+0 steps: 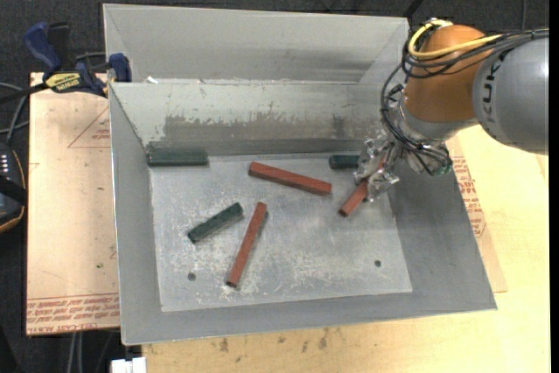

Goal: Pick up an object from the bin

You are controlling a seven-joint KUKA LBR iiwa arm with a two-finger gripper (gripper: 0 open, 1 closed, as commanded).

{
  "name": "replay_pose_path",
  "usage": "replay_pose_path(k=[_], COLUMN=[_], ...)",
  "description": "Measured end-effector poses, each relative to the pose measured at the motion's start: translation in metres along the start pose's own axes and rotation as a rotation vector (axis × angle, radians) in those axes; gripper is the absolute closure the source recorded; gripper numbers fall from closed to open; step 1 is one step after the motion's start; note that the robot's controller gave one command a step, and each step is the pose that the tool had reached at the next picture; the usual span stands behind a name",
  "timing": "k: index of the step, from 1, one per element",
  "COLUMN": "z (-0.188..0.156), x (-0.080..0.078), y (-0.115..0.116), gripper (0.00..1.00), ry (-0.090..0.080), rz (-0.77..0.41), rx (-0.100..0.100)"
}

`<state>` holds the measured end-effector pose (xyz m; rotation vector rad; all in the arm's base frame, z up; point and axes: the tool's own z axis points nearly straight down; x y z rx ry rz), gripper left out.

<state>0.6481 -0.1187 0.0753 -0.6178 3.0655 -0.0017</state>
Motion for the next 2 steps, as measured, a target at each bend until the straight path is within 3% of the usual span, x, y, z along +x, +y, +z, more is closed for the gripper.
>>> replay_pose_path(k=[1,2], z=[0.0,-0.187], x=[0.0,0.013], y=[0.0,0.007], gripper=[1.0,1.0], ry=[0.0,0.005], rz=[0.0,-0.223], rx=[0.0,-0.001])
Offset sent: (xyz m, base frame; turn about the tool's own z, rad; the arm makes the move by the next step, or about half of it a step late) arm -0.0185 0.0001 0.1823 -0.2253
